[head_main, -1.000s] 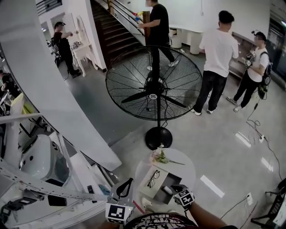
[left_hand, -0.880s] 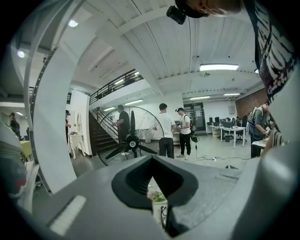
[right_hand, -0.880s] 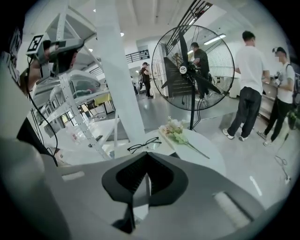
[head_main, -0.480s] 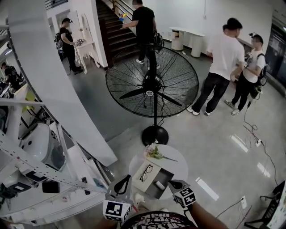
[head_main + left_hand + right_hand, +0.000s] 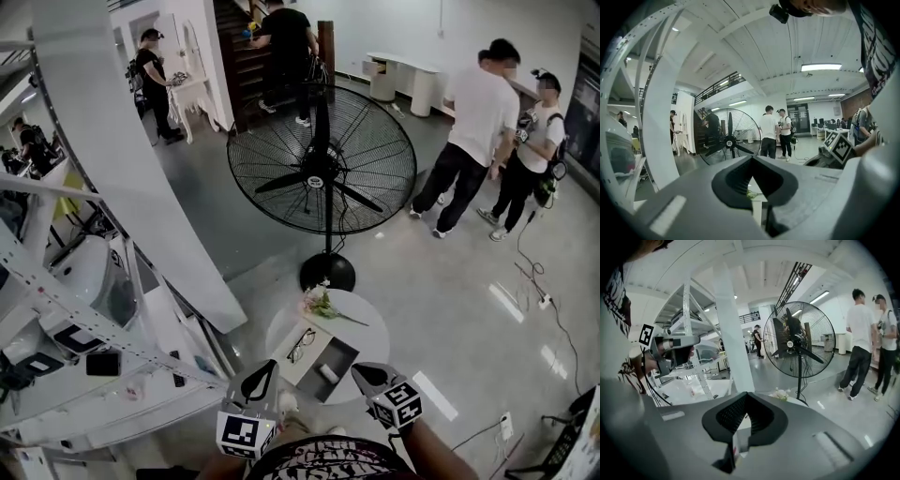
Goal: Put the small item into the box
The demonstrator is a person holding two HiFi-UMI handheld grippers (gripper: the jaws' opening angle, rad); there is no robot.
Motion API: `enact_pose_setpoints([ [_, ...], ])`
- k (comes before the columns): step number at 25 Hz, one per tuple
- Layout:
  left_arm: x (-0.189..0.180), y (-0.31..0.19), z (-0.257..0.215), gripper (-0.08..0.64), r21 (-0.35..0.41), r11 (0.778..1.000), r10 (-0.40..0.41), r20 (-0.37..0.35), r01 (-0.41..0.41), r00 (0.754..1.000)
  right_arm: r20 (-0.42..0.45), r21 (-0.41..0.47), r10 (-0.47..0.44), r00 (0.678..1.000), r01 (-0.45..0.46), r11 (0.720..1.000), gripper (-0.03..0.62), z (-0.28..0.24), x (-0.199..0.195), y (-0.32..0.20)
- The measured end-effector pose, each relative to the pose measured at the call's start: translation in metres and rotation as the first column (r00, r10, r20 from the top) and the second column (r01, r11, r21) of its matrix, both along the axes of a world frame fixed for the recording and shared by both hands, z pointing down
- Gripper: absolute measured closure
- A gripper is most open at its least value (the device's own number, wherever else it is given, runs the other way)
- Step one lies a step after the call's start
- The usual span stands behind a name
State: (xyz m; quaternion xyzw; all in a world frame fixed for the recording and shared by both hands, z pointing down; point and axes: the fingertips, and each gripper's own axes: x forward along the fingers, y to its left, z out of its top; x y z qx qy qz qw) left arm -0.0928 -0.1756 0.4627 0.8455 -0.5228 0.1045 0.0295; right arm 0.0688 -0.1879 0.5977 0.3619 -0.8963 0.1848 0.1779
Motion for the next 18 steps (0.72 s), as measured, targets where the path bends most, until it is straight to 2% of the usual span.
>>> enact_pose_setpoints([
  [6, 0.003, 0.018, -0.007, 0.558, 0.032, 0.999, -0.021, -0.015, 0.021, 1.0, 0.042, 0.072, -0.02, 0.999, 0.017, 0.997, 0.563, -0.039, 0.004, 0.001],
  [11, 0.006, 0.025, -0.007, 0.558, 0.021, 0.999, -0.027, -0.01, 0.027, 1.0, 0.088, 0.133, -0.042, 0.995, 0.03, 0.991, 0.565, -0.076, 0.005, 0.007],
  [15, 0.006, 0.027, -0.009, 0.558, 0.001, 1.0, -0.019, -0.043, 0.019, 0.999, 0.136, 0.194, -0.079, 0.987, 0.052, 0.98, 0.565, -0.108, -0.002, 0.017],
  [18, 0.009, 0.023, -0.015, 0.558, 0.009, 1.0, -0.015, -0.027, 0.015, 1.0, 0.141, 0.244, -0.098, 0.985, 0.062, 0.968, 0.565, -0.122, -0.005, 0.018],
])
